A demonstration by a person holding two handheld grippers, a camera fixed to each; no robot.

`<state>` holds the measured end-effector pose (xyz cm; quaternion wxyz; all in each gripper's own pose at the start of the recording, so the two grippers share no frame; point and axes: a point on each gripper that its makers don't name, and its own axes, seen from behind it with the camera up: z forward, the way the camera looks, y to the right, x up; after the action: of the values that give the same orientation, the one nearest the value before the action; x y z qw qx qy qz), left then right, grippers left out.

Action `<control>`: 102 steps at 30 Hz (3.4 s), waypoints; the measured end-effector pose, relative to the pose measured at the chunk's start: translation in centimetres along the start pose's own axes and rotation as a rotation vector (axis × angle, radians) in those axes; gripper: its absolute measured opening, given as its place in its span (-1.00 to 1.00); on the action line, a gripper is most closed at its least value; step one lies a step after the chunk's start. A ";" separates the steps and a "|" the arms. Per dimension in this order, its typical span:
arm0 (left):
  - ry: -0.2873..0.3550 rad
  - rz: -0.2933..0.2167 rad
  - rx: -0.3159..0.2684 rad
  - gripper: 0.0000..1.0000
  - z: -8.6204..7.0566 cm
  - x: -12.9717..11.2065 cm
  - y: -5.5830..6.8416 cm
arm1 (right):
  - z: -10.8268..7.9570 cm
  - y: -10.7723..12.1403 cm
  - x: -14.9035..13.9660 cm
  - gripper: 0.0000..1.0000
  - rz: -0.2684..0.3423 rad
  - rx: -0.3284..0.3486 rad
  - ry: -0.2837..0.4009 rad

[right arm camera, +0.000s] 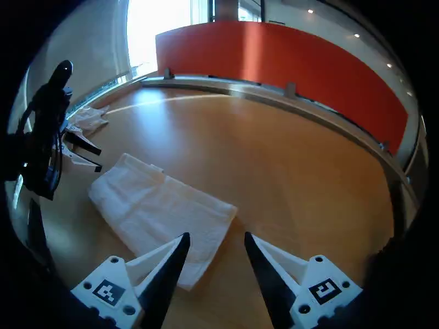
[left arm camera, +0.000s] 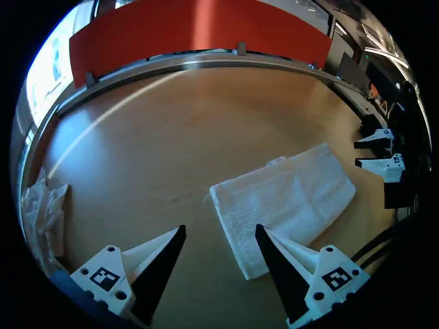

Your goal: Fold towel

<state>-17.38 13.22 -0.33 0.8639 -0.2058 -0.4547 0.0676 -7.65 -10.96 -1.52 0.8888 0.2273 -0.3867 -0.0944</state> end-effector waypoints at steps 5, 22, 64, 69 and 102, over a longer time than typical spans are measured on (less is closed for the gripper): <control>0.002 -0.019 0.011 0.87 -0.9 -1.4 -0.1 | -0.6 -0.7 -1.2 0.53 0.000 0.002 -0.009; 0.002 -0.075 0.041 0.87 -3.2 -5.8 0.2 | -2.2 -1.8 -4.5 0.53 0.024 -0.004 -0.034; 0.010 -0.166 0.128 0.87 -8.2 -11.1 -1.3 | 0.1 -1.9 -9.1 -0.27 -0.187 0.110 -0.160; 0.010 -0.165 0.126 0.87 -8.3 -11.2 -1.3 | 0.0 -1.9 -9.1 -0.71 -0.179 0.108 -0.158; 0.037 -0.190 0.132 0.87 -9.9 -10.6 -1.5 | -2.3 -6.6 6.8 -0.91 -0.372 0.129 0.068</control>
<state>-15.59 5.73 -12.70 0.8864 -0.1059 -0.4505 0.0115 -1.27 -18.30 -1.65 0.8522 0.3541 -0.3131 -0.2243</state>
